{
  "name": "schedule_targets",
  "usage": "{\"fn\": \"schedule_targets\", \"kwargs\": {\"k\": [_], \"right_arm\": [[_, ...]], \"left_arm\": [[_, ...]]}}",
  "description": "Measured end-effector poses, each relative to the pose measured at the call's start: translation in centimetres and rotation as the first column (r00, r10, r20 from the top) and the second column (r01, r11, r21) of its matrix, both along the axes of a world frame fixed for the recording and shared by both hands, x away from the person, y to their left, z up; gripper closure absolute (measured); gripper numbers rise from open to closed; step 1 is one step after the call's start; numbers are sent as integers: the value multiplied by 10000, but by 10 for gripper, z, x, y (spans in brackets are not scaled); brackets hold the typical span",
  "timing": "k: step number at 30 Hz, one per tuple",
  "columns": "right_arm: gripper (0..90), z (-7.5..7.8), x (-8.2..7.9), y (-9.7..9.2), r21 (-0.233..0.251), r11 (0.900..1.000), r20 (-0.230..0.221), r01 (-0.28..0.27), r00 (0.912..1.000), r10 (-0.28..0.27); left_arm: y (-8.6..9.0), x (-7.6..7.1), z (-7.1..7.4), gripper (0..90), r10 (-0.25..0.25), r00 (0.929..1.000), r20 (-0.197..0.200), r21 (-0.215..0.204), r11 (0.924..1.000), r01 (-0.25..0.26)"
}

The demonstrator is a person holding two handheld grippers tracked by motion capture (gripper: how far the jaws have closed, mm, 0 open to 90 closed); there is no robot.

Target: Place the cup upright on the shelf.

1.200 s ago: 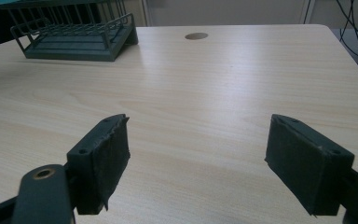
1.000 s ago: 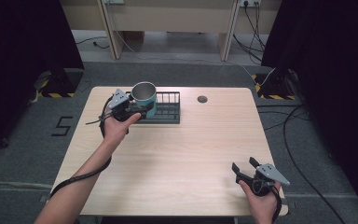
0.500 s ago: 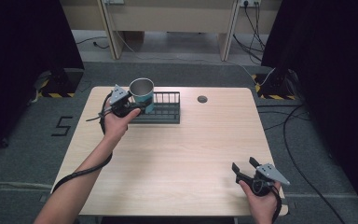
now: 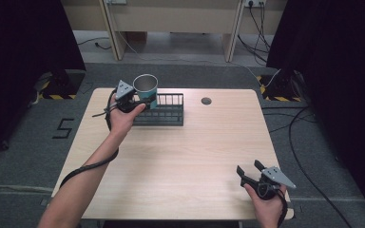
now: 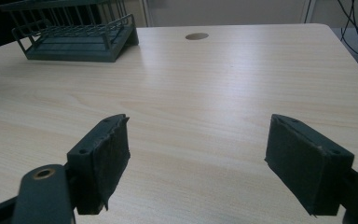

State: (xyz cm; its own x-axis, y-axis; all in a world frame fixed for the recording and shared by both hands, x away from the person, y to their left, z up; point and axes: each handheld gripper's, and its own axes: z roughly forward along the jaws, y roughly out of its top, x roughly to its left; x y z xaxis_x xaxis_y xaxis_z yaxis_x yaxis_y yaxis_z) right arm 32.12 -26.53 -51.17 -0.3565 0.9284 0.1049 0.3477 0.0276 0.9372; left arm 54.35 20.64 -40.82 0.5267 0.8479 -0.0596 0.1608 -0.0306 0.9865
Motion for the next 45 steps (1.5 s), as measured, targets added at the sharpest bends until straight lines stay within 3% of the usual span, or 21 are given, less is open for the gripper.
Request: {"fn": "schedule_targets", "kwargs": {"k": [14,24,45], "right_arm": [[220,0,0,0,28,10000,-4,-5,10000,5],[220,0,0,-1,103,9999,-10,-26,10000,26],[218,0,0,-1,117,9999,-19,-49,10000,49]], "left_arm": [[-8,15,0,159,164,9998,-113,-10,9999,-164],[-13,26,-13,159,379,9982,-465,213,9991,-369],[-28,33,-37,158,479,9923,-1146,612,9973,-411]]}}
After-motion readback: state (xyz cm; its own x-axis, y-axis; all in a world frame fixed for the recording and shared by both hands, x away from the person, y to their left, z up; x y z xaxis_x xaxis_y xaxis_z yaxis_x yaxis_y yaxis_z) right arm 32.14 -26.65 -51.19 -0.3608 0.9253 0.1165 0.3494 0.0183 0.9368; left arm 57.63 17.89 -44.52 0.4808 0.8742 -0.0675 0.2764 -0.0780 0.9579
